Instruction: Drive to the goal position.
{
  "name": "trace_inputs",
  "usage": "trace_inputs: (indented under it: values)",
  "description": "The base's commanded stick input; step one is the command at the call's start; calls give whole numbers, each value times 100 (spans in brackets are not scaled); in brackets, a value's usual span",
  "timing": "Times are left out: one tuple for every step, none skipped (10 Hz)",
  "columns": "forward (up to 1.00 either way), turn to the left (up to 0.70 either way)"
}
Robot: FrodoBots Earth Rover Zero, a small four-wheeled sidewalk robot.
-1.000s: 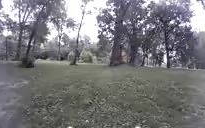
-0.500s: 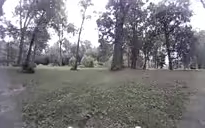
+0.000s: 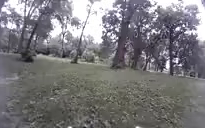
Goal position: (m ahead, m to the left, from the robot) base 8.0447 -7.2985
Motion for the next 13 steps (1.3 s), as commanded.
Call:
trace_inputs:
  values:
    - [70, -12]
    - [70, 0]
    - [70, 0]
    - [70, 0]
    - [70, 0]
    - [70, 0]
    - [70, 0]
    - [70, 0]
    - [70, -3]
    - [70, -14]
    - [70, -14]
    - [70, -14]
    - [70, -14]
